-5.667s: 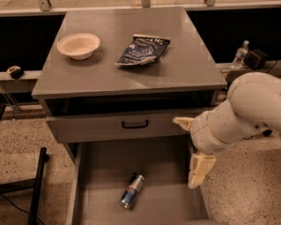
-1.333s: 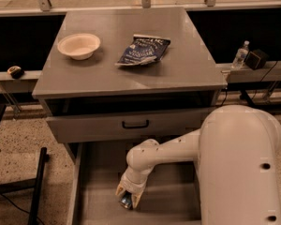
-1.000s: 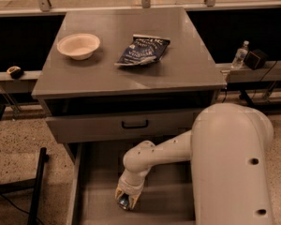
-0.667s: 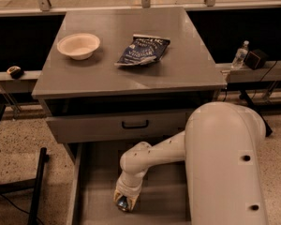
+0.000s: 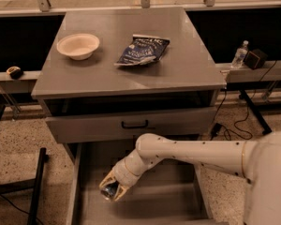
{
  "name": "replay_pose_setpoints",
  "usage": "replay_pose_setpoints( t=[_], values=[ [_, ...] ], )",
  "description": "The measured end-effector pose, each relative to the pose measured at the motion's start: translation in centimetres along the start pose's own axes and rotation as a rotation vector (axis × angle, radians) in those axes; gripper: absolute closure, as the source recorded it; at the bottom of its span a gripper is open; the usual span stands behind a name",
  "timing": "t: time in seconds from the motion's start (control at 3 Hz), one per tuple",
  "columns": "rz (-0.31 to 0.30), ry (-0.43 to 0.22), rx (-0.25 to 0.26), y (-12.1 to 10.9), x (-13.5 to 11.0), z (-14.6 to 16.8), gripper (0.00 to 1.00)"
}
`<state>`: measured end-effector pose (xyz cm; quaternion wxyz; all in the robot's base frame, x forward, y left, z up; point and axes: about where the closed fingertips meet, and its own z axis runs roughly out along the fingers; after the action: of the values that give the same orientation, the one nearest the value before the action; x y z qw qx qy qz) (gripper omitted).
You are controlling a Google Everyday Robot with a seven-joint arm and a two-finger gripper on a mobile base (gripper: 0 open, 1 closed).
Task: Pick redbull can from middle drawer and place on counter
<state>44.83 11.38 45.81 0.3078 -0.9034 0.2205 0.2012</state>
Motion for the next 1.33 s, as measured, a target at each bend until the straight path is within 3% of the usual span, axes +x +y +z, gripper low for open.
replay_pose_setpoints(
  t=[0.33,0.67,1.0,1.33],
  values=[
    [-0.054,-0.142,0.195,-2.6,-4.3,-4.2,1.0],
    [-0.194,-0.122,0.342,-0.2,-5.8,-12.1,1.0],
    [-0.195,-0.095,0.351,0.7,-5.2,-12.4,1.0],
    [-0.158,-0.011,0.331,0.4,-4.6,-14.4,1.0]
  ],
)
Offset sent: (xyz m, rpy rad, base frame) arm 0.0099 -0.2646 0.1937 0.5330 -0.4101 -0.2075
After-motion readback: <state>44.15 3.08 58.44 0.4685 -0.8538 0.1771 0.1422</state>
